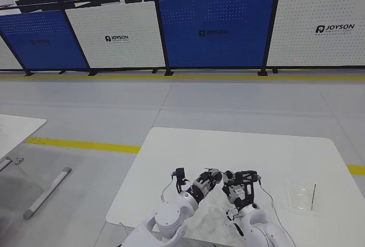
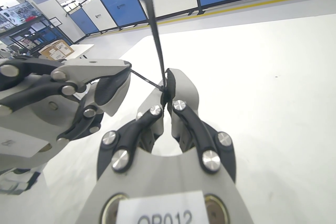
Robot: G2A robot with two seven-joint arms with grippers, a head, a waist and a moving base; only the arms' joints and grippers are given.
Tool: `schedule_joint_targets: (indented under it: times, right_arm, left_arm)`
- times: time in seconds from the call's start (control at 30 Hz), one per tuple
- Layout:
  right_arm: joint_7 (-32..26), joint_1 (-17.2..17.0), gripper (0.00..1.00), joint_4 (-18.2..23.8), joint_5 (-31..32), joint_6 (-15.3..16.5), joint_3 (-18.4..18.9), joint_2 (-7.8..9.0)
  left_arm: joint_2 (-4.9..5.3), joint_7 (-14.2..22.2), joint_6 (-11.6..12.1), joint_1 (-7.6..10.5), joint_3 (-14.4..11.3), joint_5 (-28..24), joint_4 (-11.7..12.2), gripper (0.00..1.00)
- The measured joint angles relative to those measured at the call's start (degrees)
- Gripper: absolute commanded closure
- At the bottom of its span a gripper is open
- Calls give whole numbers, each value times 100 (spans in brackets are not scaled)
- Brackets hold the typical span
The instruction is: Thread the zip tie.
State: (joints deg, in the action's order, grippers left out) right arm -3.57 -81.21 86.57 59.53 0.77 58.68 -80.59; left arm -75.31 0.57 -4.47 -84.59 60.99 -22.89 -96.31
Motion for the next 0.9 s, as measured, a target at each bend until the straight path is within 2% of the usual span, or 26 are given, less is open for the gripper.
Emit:
schedule_joint_targets:
  times: [0.57, 0.6, 0.7, 0.73, 0.9]
  right_arm:
    - [-76, 80, 100, -85, 49, -47, -72, -28]
    - [-72, 75, 99, -84, 40, -36, -64, -28]
    - [-79, 51, 81, -96, 27, 4, -31, -20]
    - [-84, 42, 78, -109, 20, 19, -14, -16]
    - [-40, -19, 76, -121, -158, 219, 127, 8]
  left_arm:
    - [20, 150, 116, -90, 103, -146, -100, 100]
    - [19, 129, 120, -86, 110, -165, -95, 100]
    - [8, 53, 117, -64, 123, -250, -78, 100]
    - [4, 18, 104, -53, 124, -277, -71, 100]
    - [-14, -144, 28, 4, 111, -312, -35, 100]
